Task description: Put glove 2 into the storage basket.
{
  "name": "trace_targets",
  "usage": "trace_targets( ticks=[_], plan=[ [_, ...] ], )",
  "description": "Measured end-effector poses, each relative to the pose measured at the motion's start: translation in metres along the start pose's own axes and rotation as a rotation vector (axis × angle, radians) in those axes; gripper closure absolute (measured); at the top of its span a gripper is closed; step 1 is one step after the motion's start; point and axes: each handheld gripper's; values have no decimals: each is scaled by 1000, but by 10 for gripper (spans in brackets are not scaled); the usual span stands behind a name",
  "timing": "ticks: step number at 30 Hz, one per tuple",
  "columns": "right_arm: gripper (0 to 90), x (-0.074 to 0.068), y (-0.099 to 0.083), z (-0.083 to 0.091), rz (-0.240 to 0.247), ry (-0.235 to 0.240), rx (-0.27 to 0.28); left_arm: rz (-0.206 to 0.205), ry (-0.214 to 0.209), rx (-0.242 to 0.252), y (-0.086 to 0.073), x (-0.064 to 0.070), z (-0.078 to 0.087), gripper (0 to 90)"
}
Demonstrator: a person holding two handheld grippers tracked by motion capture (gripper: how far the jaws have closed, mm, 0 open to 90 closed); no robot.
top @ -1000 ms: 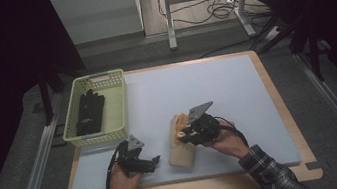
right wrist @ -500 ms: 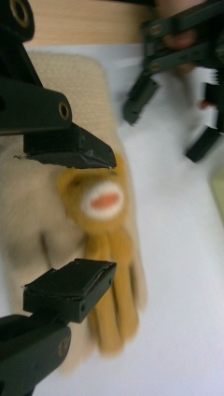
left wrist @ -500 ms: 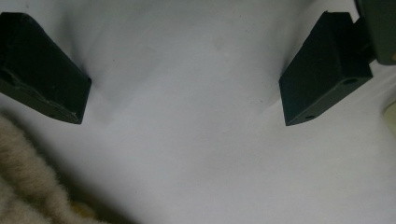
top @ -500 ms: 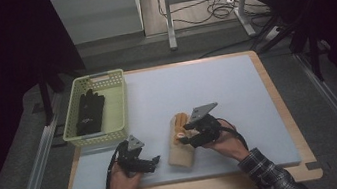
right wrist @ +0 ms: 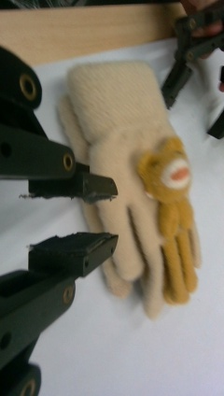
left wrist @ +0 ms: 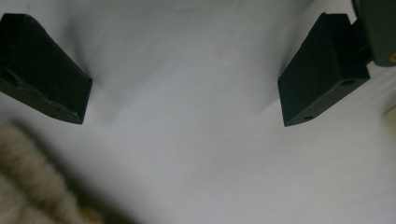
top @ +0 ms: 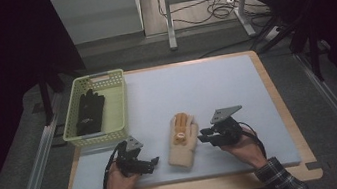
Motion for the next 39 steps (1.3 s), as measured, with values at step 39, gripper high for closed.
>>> trace_targets(
  ticks=[39],
  plan=[
    [885,-45,0,-66,50,19,-34,105,43,34,-29,-26,19,26]
  ],
)
Point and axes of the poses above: each handheld gripper's, and its own axes: z roughly backward along the jaws, y roughly out of its top, x roughly to its right, and after that the axes turned 4 degrees about -y, right-handed
